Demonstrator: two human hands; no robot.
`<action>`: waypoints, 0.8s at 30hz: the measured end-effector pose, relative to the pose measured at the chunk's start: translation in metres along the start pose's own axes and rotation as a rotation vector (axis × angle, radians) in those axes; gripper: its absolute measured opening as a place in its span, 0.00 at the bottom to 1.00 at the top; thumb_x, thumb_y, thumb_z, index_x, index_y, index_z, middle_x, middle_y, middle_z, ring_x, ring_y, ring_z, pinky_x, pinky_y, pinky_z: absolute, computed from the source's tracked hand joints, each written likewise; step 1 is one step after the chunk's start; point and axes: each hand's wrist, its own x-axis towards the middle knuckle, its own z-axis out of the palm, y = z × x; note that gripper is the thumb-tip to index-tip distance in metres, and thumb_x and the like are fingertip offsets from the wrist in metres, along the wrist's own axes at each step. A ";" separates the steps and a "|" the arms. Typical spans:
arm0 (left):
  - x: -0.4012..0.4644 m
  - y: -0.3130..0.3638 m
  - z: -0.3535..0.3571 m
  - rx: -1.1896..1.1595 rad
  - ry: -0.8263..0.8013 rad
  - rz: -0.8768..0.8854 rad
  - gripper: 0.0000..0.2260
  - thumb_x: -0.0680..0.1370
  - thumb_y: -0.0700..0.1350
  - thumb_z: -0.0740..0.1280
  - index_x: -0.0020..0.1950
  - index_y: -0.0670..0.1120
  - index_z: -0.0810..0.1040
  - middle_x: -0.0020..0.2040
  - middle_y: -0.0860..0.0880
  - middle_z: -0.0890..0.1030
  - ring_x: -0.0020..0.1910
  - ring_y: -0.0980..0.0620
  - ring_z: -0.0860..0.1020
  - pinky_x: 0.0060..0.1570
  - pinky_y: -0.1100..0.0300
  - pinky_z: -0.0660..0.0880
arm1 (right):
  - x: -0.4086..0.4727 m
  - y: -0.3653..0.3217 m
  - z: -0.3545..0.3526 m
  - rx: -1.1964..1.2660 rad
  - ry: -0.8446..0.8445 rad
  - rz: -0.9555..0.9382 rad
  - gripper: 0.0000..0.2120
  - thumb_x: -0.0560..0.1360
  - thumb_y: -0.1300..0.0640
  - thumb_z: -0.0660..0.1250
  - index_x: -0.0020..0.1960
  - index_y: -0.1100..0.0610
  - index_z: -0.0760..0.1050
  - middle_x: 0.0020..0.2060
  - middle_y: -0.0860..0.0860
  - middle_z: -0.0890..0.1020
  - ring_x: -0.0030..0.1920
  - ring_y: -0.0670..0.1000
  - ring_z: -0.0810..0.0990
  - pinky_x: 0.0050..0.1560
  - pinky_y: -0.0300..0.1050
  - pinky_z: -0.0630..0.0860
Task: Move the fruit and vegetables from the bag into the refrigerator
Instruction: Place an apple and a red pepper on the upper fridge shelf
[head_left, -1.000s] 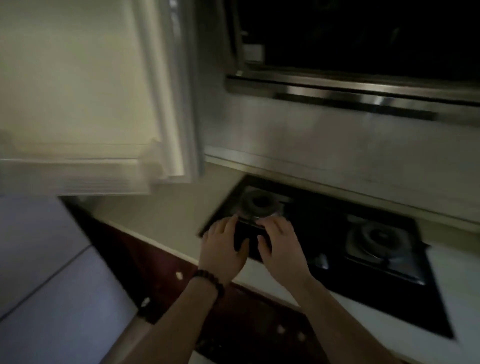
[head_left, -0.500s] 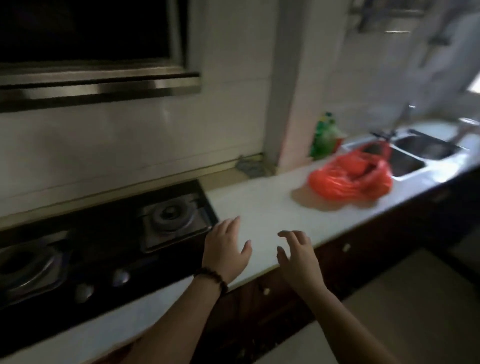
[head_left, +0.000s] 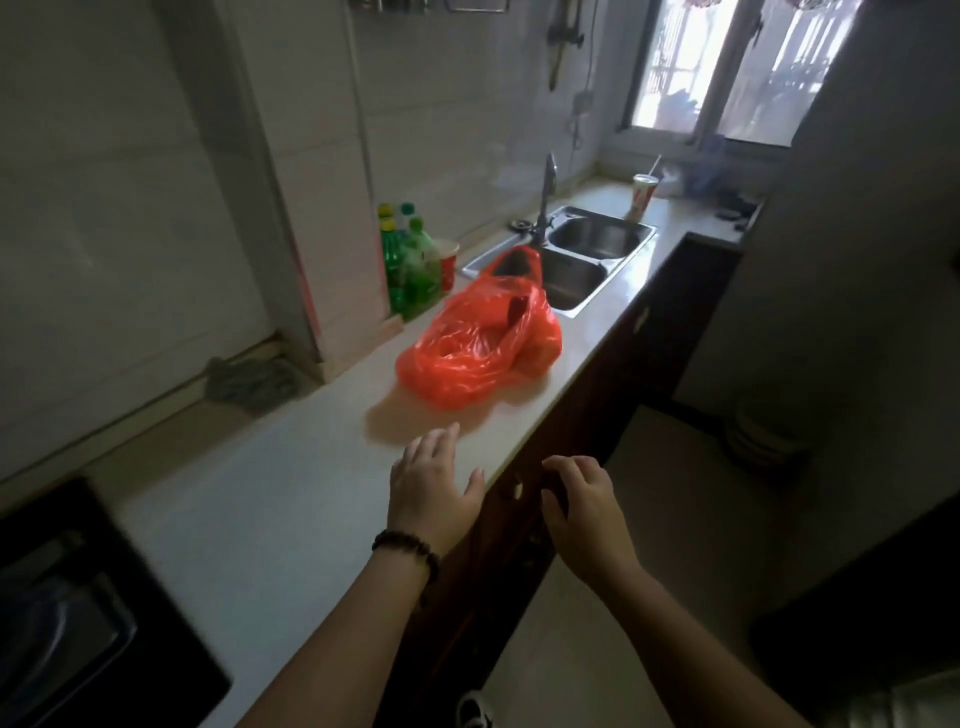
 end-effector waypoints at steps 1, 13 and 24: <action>0.020 0.000 0.007 -0.014 0.001 -0.008 0.28 0.76 0.55 0.61 0.74 0.48 0.61 0.70 0.50 0.68 0.69 0.50 0.63 0.67 0.51 0.64 | 0.021 0.005 0.003 -0.010 -0.021 -0.011 0.17 0.77 0.56 0.63 0.65 0.53 0.70 0.61 0.50 0.72 0.61 0.49 0.70 0.59 0.43 0.72; 0.223 0.015 0.051 -0.035 0.012 -0.114 0.27 0.76 0.54 0.62 0.73 0.47 0.62 0.71 0.47 0.67 0.70 0.48 0.63 0.69 0.50 0.62 | 0.249 0.052 -0.002 -0.050 -0.093 -0.032 0.18 0.75 0.56 0.64 0.65 0.52 0.70 0.62 0.53 0.72 0.63 0.54 0.69 0.61 0.50 0.72; 0.341 0.015 0.115 0.049 0.123 -0.401 0.27 0.77 0.53 0.63 0.73 0.47 0.63 0.71 0.47 0.67 0.70 0.49 0.64 0.69 0.52 0.64 | 0.443 0.126 0.034 0.015 -0.277 -0.207 0.20 0.74 0.58 0.64 0.65 0.54 0.70 0.62 0.54 0.71 0.62 0.56 0.70 0.61 0.50 0.71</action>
